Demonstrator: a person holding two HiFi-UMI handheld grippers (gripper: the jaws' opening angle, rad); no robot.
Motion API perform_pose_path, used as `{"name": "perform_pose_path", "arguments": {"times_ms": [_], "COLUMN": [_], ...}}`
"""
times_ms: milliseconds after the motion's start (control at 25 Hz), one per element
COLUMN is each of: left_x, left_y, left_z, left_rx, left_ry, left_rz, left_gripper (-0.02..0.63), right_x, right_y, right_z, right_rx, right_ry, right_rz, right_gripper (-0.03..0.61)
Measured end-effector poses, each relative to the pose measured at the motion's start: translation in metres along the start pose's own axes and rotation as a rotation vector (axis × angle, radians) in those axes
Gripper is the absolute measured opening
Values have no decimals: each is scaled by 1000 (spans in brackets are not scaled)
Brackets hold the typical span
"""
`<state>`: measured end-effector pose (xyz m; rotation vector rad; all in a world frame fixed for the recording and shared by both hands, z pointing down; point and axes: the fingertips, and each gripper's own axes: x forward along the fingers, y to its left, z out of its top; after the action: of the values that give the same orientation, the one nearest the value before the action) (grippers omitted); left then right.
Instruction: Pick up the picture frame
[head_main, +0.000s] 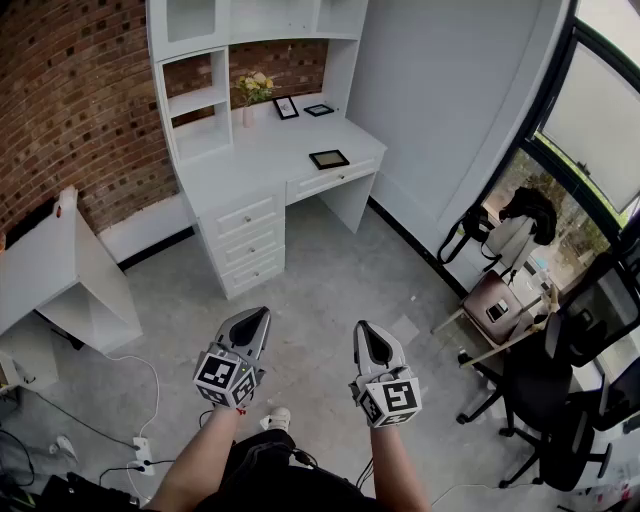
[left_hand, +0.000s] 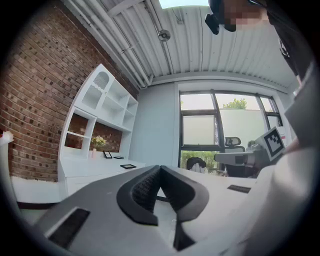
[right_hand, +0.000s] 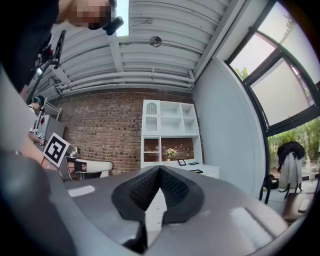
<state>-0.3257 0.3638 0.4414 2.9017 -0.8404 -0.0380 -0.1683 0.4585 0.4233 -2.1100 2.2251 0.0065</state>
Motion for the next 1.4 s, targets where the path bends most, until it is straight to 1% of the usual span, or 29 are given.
{"name": "perform_pose_path", "arguments": {"times_ms": [240, 440, 680, 760, 880, 1040, 1200, 1400], "left_x": [43, 74, 97, 103, 108, 119, 138, 167], "left_y": [50, 83, 102, 103, 106, 117, 131, 143], "left_z": [1, -4, -7, -8, -9, -11, -8, -5], "left_rx": [-13, -23, -35, -39, -42, -44, -46, -42], "left_ry": [3, 13, 18, 20, 24, 27, 22, 18], "left_rz": [0, -27, -51, -60, -66, -59, -39, -35], "left_gripper": [-3, -3, -3, -3, -3, -3, -3, -3], "right_x": [61, 95, 110, 111, 115, 132, 161, 194], "right_y": [-14, -28, -39, -47, -55, -55, -60, -79], "right_z": [-8, -16, -27, -30, -30, -26, -33, -32], "right_rx": [-6, -4, -2, 13, 46, 98, 83, 103], "right_ry": [17, 24, 50, 60, 44, -11, 29, 9], "right_rz": [-12, -56, -91, -107, -122, -56, -3, 29], "right_gripper": [3, 3, 3, 3, 3, 3, 3, 3]}}
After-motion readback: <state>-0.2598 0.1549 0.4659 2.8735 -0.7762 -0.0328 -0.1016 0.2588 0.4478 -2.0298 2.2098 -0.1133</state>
